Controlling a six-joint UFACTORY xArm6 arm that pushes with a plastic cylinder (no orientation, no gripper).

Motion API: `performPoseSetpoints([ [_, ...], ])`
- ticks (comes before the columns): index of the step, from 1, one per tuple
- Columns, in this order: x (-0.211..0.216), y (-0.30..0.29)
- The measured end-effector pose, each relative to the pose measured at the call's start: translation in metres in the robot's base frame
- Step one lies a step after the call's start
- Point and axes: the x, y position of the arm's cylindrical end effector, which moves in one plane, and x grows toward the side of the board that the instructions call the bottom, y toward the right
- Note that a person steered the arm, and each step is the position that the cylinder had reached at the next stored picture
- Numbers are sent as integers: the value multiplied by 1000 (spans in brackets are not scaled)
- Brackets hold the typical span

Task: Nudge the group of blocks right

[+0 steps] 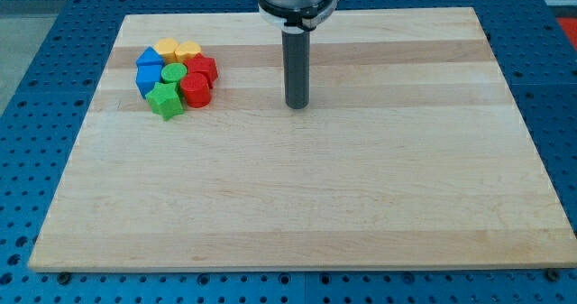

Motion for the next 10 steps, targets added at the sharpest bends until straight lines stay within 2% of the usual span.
performPoseSetpoints([
  [2,0,0],
  [5,-47,-9],
  [6,-96,-50],
  [7,-97,-50],
  [8,-143,-85],
  [9,-148,-104],
  [10,-180,-151],
])
